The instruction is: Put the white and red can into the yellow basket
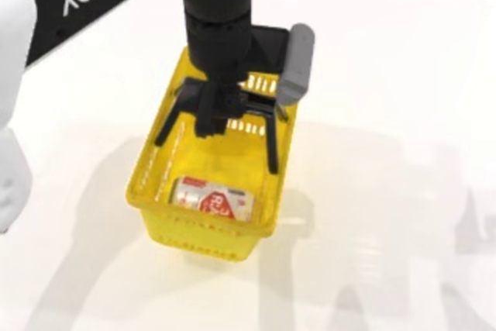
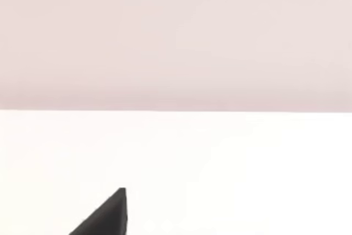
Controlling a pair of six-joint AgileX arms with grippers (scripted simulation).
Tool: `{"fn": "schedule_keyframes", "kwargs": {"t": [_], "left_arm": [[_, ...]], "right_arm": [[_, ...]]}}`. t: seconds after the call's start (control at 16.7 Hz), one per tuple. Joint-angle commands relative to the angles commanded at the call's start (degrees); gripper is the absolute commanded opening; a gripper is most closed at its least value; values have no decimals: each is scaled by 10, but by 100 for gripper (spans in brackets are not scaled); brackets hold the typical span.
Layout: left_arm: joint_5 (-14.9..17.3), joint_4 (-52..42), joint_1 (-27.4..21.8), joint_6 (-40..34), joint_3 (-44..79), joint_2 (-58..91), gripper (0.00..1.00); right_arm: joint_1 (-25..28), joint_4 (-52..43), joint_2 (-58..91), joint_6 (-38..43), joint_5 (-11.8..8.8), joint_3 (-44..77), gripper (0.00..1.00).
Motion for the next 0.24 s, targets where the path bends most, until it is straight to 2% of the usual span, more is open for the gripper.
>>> {"fn": "schedule_keyframes", "kwargs": {"t": [0.24], "left_arm": [[-1,-44,15,8,42,-6,0]], "right_arm": [[0,0,0,0,0,0,100]]}}
